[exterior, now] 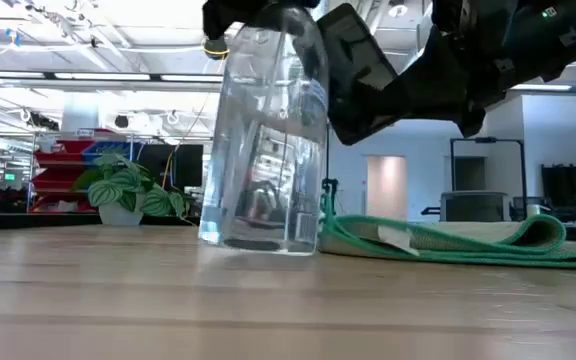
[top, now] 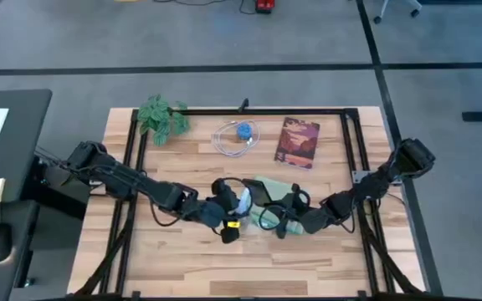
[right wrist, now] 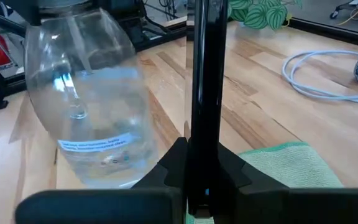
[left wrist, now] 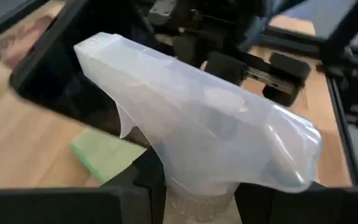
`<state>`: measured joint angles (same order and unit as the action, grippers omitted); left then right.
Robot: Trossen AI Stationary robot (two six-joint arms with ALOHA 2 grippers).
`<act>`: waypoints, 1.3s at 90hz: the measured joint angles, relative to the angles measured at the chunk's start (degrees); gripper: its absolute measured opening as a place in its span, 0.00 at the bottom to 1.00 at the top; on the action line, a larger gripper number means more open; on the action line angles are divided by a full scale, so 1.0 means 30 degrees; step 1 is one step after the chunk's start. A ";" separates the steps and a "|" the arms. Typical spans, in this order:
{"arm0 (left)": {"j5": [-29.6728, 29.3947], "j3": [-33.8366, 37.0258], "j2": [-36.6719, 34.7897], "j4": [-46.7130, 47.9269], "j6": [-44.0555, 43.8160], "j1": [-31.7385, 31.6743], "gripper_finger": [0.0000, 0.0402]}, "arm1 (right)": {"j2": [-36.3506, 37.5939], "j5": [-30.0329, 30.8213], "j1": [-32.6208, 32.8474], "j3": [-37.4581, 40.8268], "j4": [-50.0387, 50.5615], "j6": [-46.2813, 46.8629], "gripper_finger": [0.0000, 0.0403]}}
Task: Apply microfiber cloth
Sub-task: Spray the front of the black cellphone with the spray bottle
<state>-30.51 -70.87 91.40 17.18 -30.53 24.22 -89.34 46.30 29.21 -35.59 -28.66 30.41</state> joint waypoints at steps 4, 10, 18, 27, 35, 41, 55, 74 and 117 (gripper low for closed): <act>-0.0307 -0.0007 0.0047 0.0046 -0.0395 0.0289 0.28 | 0.0000 0.0000 0.0000 0.0000 0.0002 0.0000 0.05; -0.0775 -0.0007 0.0060 0.0034 -0.0816 0.0835 0.28 | 0.0000 0.0000 0.0007 0.0000 -0.0013 0.0000 0.05; -0.1433 -0.0007 0.0082 0.0058 -0.1276 0.1396 0.28 | -0.0006 0.0002 0.0000 0.0000 0.0007 0.0007 0.05; -0.2003 -0.0007 0.0084 0.0068 -0.1077 0.1785 0.28 | -0.0001 0.0000 0.0000 0.0000 0.0013 0.0007 0.05; -0.2198 -0.0007 0.0091 0.0038 -0.0621 0.1874 0.33 | -0.0003 0.0000 0.0000 0.0000 -0.0008 0.0011 0.05; -0.2278 -0.0010 0.0091 -0.0163 -0.0152 0.1947 0.39 | 0.0000 0.0000 0.0000 0.0000 -0.0001 0.0015 0.05; -0.1085 -0.0051 0.0062 -0.0574 0.1864 0.2034 0.48 | 0.0000 0.0000 0.0000 0.0000 -0.0023 0.0036 0.05; 0.0566 -0.0051 0.0062 -0.0536 0.3229 0.2070 0.52 | 0.0000 0.0007 0.0000 0.0000 -0.0023 0.0036 0.05; 0.0822 -0.0051 -0.0556 0.0351 0.4324 0.2109 0.52 | 0.0000 0.0002 0.0000 0.0000 0.0030 -0.0007 0.05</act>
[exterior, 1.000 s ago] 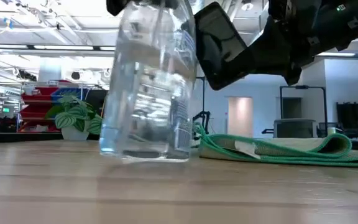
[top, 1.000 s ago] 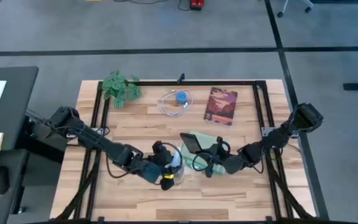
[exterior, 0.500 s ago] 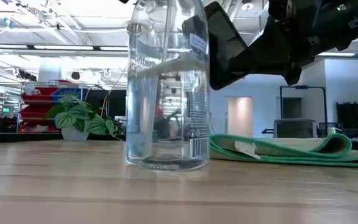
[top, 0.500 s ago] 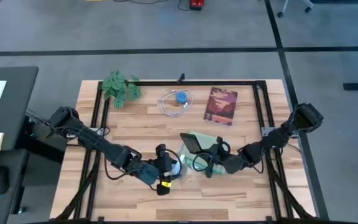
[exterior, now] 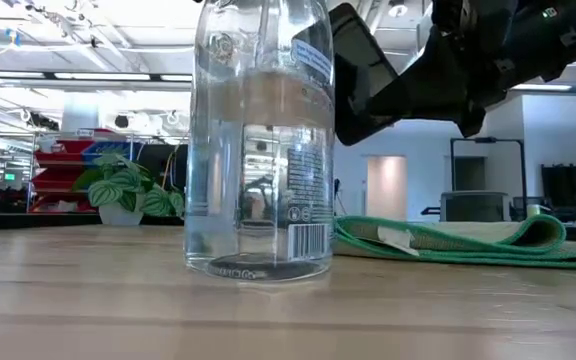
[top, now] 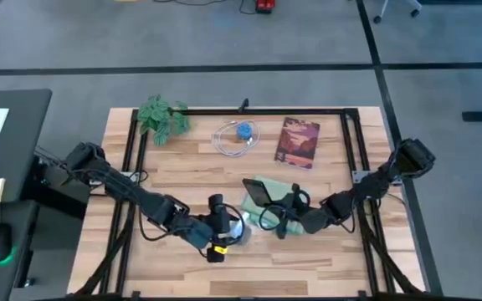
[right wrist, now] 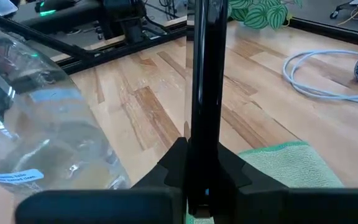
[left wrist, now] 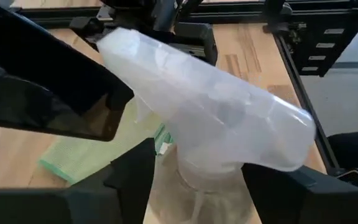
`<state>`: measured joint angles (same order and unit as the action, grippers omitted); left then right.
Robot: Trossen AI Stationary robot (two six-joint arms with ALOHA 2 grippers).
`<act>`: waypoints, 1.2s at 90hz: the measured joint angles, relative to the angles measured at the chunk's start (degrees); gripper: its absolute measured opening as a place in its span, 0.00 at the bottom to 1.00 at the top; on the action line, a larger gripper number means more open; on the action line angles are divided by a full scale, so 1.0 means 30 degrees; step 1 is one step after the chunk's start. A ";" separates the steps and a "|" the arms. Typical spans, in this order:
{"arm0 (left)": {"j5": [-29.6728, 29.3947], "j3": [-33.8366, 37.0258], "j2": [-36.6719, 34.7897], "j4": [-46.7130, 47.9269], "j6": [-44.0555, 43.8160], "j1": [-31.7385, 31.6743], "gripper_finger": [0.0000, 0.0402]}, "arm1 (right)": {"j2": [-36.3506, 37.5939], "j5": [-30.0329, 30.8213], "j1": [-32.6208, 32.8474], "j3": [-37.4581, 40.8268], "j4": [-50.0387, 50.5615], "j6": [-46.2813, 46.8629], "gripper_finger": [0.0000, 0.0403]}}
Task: Apply microfiber cloth
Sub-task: Spray the front of the black cellphone with the spray bottle
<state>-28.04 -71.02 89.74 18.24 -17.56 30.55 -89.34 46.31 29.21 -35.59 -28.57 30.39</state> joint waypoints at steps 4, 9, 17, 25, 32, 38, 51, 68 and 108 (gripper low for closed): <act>0.0217 0.0000 -0.0183 0.0184 0.0005 0.0012 0.52 | -0.0005 -0.0002 0.0000 0.0000 0.0013 0.0000 0.05; 0.0266 0.0000 -0.0356 0.0484 0.0012 0.0027 0.52 | -0.0006 -0.0002 0.0000 0.0000 0.0046 0.0000 0.05; 0.0273 0.0003 -0.0438 0.1014 0.0178 0.0027 0.52 | -0.0001 -0.0002 0.0000 0.0000 0.0086 0.0003 0.05; 0.0273 0.0007 -0.0445 0.1425 0.0230 0.0021 0.52 | 0.0000 -0.0002 0.0000 0.0000 0.0093 0.0007 0.05; 0.0311 0.0007 -0.0453 0.2664 0.0999 0.0020 0.52 | 0.0000 -0.0002 0.0000 0.0000 0.0093 0.0008 0.05; 0.0541 -0.0022 -0.0460 0.3985 0.2454 0.0020 0.52 | 0.0000 -0.0002 0.0000 0.0000 0.0100 0.0022 0.05; 0.1641 0.0036 -0.0394 0.4998 0.4575 -0.0337 0.54 | 0.0000 -0.0002 0.0000 0.0000 0.0114 0.0058 0.05; 0.3397 0.0029 -0.0416 0.6101 0.6511 -0.1084 0.63 | -0.0003 -0.0002 -0.0001 0.0000 0.0119 0.0480 0.05; 0.8007 0.0029 0.0086 0.5001 0.5790 -0.1468 0.63 | -0.0007 -0.0009 -0.0007 0.0000 0.0253 0.0561 0.05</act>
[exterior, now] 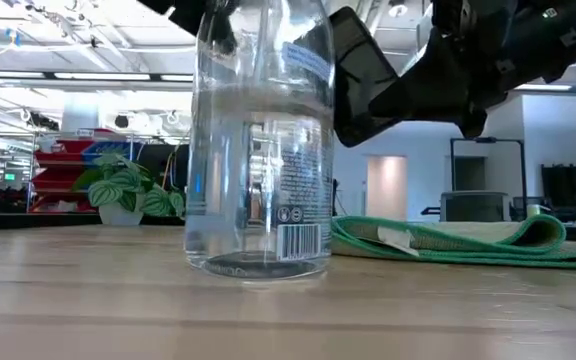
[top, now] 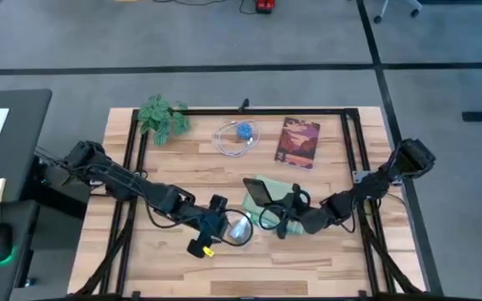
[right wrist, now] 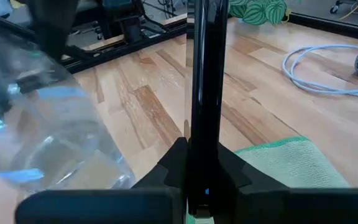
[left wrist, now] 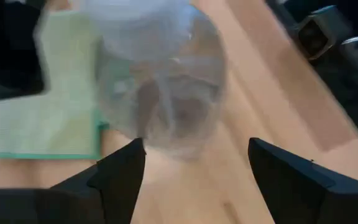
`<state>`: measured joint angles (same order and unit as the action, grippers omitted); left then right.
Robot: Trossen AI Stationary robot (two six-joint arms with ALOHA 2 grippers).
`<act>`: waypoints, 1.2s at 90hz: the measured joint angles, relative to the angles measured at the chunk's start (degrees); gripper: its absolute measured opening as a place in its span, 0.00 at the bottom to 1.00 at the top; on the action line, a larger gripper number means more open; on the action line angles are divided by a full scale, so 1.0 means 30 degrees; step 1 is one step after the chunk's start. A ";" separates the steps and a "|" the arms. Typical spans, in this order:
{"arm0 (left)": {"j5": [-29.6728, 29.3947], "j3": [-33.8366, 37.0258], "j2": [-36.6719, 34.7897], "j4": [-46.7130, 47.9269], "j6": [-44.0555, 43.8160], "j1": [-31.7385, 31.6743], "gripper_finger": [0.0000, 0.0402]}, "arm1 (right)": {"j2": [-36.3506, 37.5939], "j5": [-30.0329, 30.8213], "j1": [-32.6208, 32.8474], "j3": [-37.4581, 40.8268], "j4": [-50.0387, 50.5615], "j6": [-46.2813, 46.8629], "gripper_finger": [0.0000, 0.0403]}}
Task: Apply microfiber cloth
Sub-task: Spray the front of the black cellphone with the spray bottle
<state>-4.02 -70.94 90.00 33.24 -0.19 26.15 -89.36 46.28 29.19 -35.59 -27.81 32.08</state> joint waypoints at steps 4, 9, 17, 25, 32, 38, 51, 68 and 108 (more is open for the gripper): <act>0.0257 0.0000 0.0000 -0.0339 -0.0397 0.0245 0.63 | 0.0000 -0.0007 -0.0006 -0.0007 -0.0001 0.0000 0.05; 0.0339 0.0000 0.0058 -0.1051 -0.0977 0.0483 0.62 | 0.0000 -0.0007 -0.0015 0.0000 0.0051 0.0000 0.05; 0.0330 0.0000 0.0213 -0.2110 -0.1586 0.0706 0.61 | 0.0007 -0.0033 -0.0029 0.0000 0.0028 -0.0007 0.05; 0.0067 0.0000 0.0204 -0.2432 -0.1907 0.0892 0.61 | 0.0007 -0.0036 -0.0015 0.0000 0.0022 -0.0007 0.05; -0.0759 -0.0015 0.0189 -0.1694 -0.2625 0.1003 0.61 | 0.0004 -0.0036 -0.0015 0.0000 -0.0019 0.0007 0.05; -0.1743 -0.0007 0.0197 -0.0716 -0.3456 0.1138 0.61 | 0.0007 -0.0044 -0.0015 0.0000 -0.0015 0.0000 0.05; -0.3409 -0.0004 0.0389 -0.0248 -0.4148 0.1566 0.61 | 0.0000 -0.0058 -0.0015 0.0000 -0.0012 0.0000 0.05; -0.3413 0.0000 0.0372 -0.0521 -0.3369 0.1729 0.61 | 0.0007 -0.0073 -0.0029 0.0000 -0.0022 0.0000 0.05; -0.3928 0.7970 -0.3514 -1.3745 -0.4324 0.1262 0.61 | 0.0007 -0.0481 -0.0003 0.0000 -0.0008 0.0000 0.05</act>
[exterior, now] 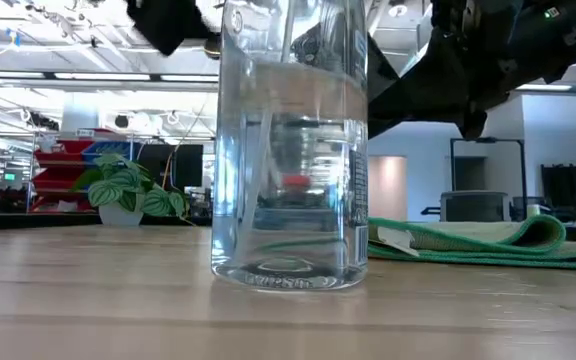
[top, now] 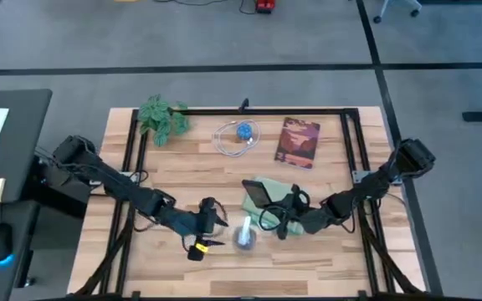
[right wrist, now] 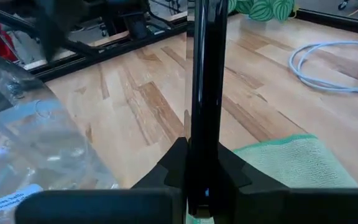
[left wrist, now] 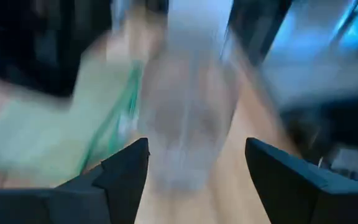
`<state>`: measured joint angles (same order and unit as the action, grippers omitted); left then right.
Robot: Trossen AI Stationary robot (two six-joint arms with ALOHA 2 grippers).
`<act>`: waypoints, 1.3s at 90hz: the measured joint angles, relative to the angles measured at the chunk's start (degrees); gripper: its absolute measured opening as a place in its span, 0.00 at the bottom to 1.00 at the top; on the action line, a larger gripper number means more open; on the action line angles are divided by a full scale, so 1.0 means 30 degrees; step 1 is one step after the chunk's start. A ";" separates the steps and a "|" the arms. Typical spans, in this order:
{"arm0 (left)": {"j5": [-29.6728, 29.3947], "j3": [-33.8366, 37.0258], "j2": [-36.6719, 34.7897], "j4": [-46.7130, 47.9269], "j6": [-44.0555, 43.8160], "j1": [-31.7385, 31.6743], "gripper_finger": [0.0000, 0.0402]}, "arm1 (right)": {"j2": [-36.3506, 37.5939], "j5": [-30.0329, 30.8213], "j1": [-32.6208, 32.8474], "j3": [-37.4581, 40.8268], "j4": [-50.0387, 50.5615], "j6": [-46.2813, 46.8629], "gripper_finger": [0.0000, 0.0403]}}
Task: Apply microfiber cloth
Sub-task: Spray the front of the black cellphone with the spray bottle
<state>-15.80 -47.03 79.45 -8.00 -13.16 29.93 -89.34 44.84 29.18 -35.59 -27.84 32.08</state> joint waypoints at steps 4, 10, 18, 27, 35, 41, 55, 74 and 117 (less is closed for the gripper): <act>-0.0247 0.0809 -0.0294 -0.1855 0.0093 0.0000 0.61 | -0.0004 0.0000 -0.0026 -0.0004 -0.0007 0.0000 0.05; -0.1101 0.1789 -0.0541 -0.3465 0.0076 0.0000 0.61 | -0.0002 0.0007 -0.0026 -0.0005 -0.0013 0.0000 0.05; -0.1798 0.2469 -0.0453 -0.4888 -0.0049 -0.0136 0.61 | 0.0000 0.0007 -0.0031 -0.0005 -0.0024 -0.0002 0.05; -0.1836 0.2619 -0.0088 -0.5774 -0.0218 -0.0399 0.61 | 0.0000 0.0004 -0.0122 -0.0007 -0.0065 0.0004 0.05; -0.1819 0.2279 0.0258 -0.5890 0.0103 -0.0929 0.61 | 0.0000 0.0000 -0.0222 -0.0007 -0.0102 0.0004 0.05; -0.1928 0.2157 0.0344 -0.6428 0.0514 -0.1106 0.61 | -0.0003 0.0001 -0.0281 -0.0007 -0.0156 0.0008 0.05; -0.1808 0.2143 0.0425 -0.6940 0.1618 -0.1144 0.67 | 0.0000 -0.0010 -0.0368 -0.0007 -0.0160 0.0000 0.05; -0.1682 0.2114 0.0422 -0.7135 0.1012 -0.1341 0.77 | 0.0000 -0.0022 -0.0536 -0.0007 -0.0061 0.0153 0.05; -0.0555 0.2092 0.0421 -0.7744 -0.0346 -0.1545 0.78 | -0.0001 -0.0022 -0.0529 -0.0007 -0.0167 0.0160 0.05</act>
<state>-17.47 -40.75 80.72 -31.23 -14.20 25.30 -89.34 44.77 27.59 -35.62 -28.34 32.56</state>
